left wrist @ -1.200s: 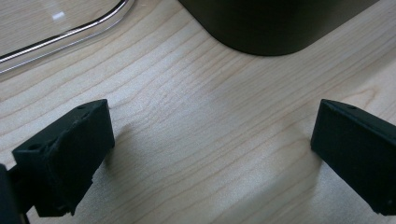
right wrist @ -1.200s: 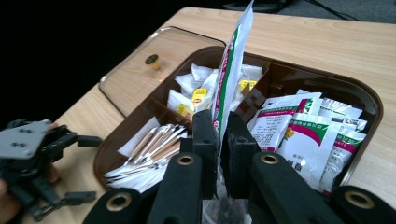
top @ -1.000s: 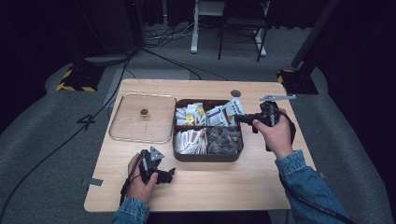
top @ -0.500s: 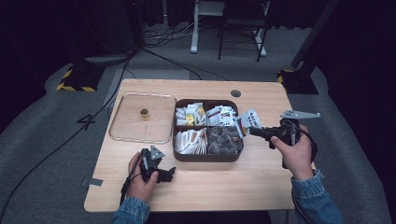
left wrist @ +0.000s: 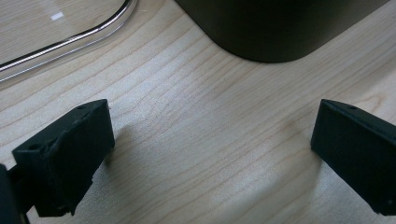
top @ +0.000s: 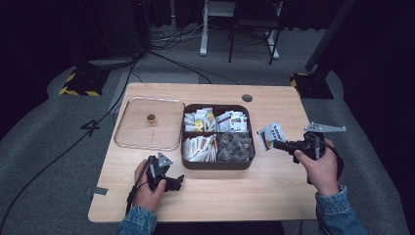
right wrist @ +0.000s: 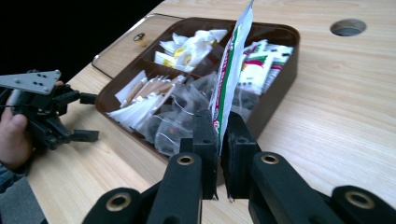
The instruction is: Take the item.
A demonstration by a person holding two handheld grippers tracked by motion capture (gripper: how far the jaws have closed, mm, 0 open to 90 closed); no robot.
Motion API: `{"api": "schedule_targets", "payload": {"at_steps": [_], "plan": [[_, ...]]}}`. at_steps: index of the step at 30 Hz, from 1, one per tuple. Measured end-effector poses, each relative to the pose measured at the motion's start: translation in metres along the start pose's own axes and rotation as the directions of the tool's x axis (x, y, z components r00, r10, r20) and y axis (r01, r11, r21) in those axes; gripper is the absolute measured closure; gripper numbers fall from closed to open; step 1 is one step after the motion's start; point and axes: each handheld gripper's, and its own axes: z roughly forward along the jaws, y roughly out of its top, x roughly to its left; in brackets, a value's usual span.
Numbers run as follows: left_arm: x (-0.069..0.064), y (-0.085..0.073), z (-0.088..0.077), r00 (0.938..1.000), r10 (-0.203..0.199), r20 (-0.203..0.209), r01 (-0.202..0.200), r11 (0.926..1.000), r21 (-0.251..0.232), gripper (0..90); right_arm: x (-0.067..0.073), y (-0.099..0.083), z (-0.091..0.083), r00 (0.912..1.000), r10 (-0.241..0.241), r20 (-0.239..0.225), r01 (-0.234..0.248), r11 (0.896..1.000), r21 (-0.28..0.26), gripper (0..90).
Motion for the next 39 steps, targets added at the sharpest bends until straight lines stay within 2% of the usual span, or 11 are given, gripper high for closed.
{"api": "schedule_targets", "payload": {"at_steps": [9, 18, 29, 34, 39], "plan": [[0.000, 0.000, 0.000, 1.0000, -0.001, 0.000, 0.001, 1.0000, -0.001, 0.0, -0.019, -0.020, 0.012, 0.9987, 0.011, 0.050, -0.014, 0.998, 0.062, 85.8], [0.000, 0.000, 0.000, 1.0000, -0.001, 0.000, 0.001, 1.0000, -0.001, 0.0, -0.039, -0.034, 0.025, 0.9950, 0.052, 0.085, -0.063, 0.989, 0.132, 85.8], [0.000, 0.000, 0.000, 1.0000, 0.000, 0.000, 0.000, 1.0000, 0.000, 0.0, -0.051, -0.043, 0.034, 0.9908, 0.092, 0.099, -0.108, 0.979, 0.171, 85.7], [0.000, 0.000, 0.000, 1.0000, -0.001, 0.000, 0.001, 1.0000, -0.001, 0.0, -0.057, -0.046, 0.036, 0.9863, 0.122, 0.110, -0.142, 0.971, 0.194, 85.0], [0.000, 0.000, 0.000, 1.0000, -0.001, 0.000, 0.001, 1.0000, -0.001, 0.0, -0.059, -0.048, 0.038, 0.9843, 0.130, 0.119, -0.152, 0.968, 0.200, 80.3]]}}
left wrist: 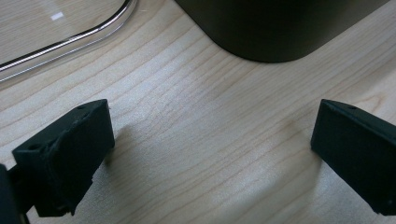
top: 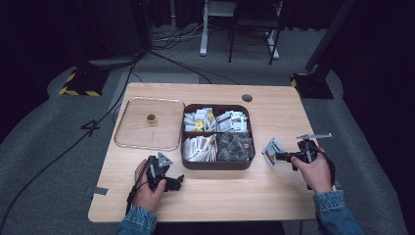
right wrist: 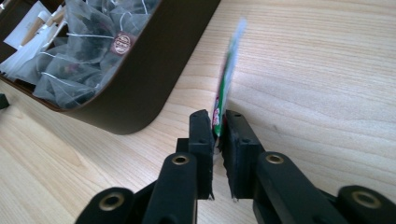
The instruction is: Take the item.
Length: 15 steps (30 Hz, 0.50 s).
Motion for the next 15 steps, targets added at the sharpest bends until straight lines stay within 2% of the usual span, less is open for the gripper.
{"api": "schedule_targets", "payload": {"at_steps": [7, 12, 15], "plan": [[0.0001, 0.0000, 0.0000, 1.0000, 0.001, 0.000, -0.001, 1.0000, 0.001, 0.0, -0.0033, -0.0009, 0.0014, 0.9991, -0.013, 0.042, 0.013, 1.000, -0.007, 64.5], [0.0001, 0.0000, -0.0001, 1.0000, 0.001, 0.000, -0.001, 1.0000, 0.001, 0.0, -0.0067, -0.0018, 0.0019, 0.9975, -0.008, 0.070, 0.008, 1.000, -0.007, 60.2], [0.0001, 0.0000, -0.0001, 1.0000, 0.001, 0.000, -0.001, 1.0000, 0.001, 0.0, -0.0104, -0.0027, 0.0009, 0.9937, -0.003, 0.112, 0.003, 1.000, -0.002, 59.1]]}}
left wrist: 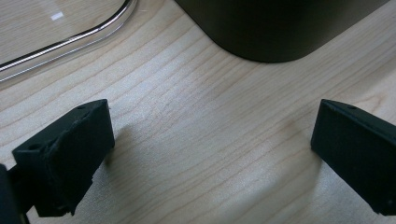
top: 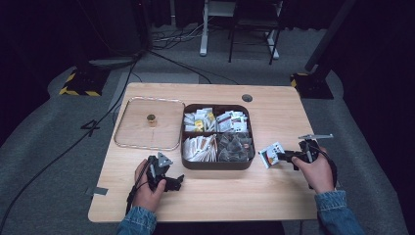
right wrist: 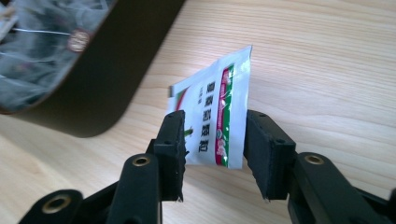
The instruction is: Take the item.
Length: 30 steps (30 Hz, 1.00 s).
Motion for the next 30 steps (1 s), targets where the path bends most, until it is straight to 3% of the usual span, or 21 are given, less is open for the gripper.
{"api": "schedule_targets", "payload": {"at_steps": [2, 6, 15, 22, 30], "plan": [[0.000, 0.000, 0.000, 1.0000, 0.000, 0.000, 0.000, 1.0000, 0.000, 0.0, -0.005, -0.001, -0.001, 0.9994, 0.014, 0.032, -0.014, 1.000, -0.001, 58.7], [0.000, 0.000, 0.000, 1.0000, 0.000, 0.000, 0.000, 1.0000, 0.000, 0.0, -0.007, -0.001, -0.004, 0.9987, 0.021, 0.047, -0.021, 1.000, -0.010, 57.2], [0.000, 0.000, 0.000, 1.0000, -0.001, 0.000, 0.001, 1.0000, -0.001, 0.0, -0.001, 0.002, -0.008, 0.9997, -0.003, 0.024, 0.004, 0.998, -0.060, 53.1], [0.000, 0.000, 0.000, 1.0000, 0.000, 0.000, 0.000, 1.0000, 0.000, 0.0, 0.014, 0.006, -0.022, 0.9990, -0.033, -0.028, 0.030, 0.991, -0.129, 50.4], [0.000, 0.000, 0.000, 1.0000, -0.002, 0.000, 0.002, 1.0000, 0.002, 0.0, 0.039, 0.005, -0.033, 0.9892, -0.135, -0.057, 0.124, 0.979, -0.162, 43.2]]}}
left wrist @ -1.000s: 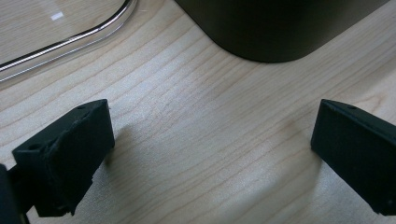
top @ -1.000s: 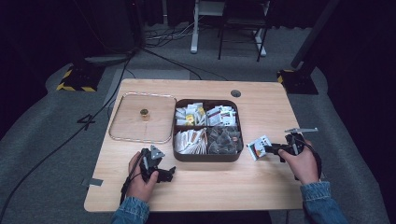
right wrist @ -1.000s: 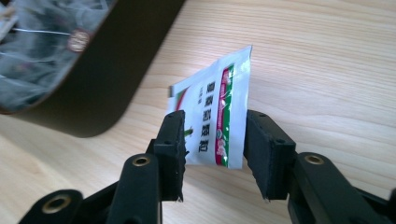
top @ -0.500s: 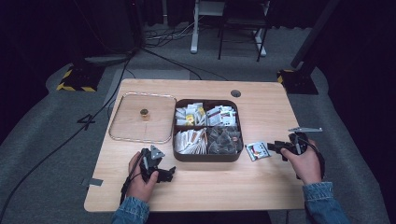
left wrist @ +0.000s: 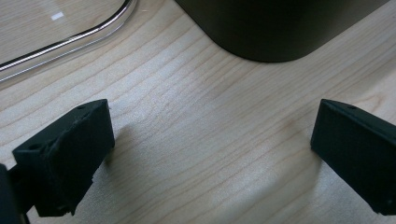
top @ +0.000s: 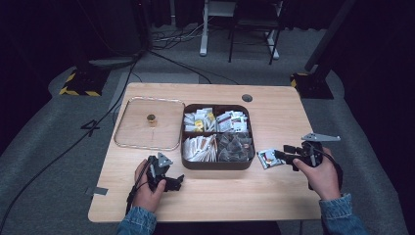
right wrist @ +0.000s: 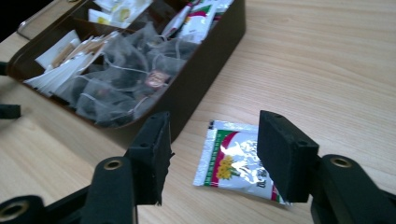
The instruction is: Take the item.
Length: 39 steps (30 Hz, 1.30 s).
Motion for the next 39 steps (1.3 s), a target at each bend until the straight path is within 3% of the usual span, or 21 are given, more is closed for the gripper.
{"api": "schedule_targets", "payload": {"at_steps": [7, 14, 19, 23, 31, 39], "plan": [[0.000, 0.000, 0.000, 1.0000, -0.001, 0.001, 0.001, 1.0000, -0.002, 0.0, 0.017, 0.001, -0.013, 0.9972, -0.068, -0.033, 0.067, 0.998, -0.021, 38.4], [0.000, 0.000, 0.000, 1.0000, -0.001, 0.000, 0.001, 1.0000, -0.003, 0.0, 0.035, -0.002, -0.018, 0.9869, -0.150, -0.060, 0.150, 0.989, -0.011, 37.2], [0.000, 0.000, 0.000, 1.0000, 0.001, 0.000, -0.001, 1.0000, -0.003, 0.0, 0.045, -0.005, -0.019, 0.9815, -0.166, -0.096, 0.168, 0.986, 0.019, 35.0], [0.000, 0.000, 0.000, 1.0000, -0.001, 0.002, 0.001, 1.0000, 0.000, 0.0, 0.054, -0.012, -0.013, 0.9718, -0.203, -0.121, 0.214, 0.973, 0.086, 34.7], [0.000, 0.000, 0.000, 1.0000, 0.001, 0.000, -0.001, 1.0000, -0.002, 0.0, 0.061, -0.034, 0.011, 0.9608, -0.230, -0.155, 0.249, 0.961, 0.117, 35.1], [0.000, 0.000, 0.000, 1.0000, -0.001, 0.002, 0.001, 1.0000, 0.000, 0.0, 0.062, -0.051, 0.032, 0.9569, -0.244, -0.157, 0.265, 0.955, 0.130, 34.1]]}}
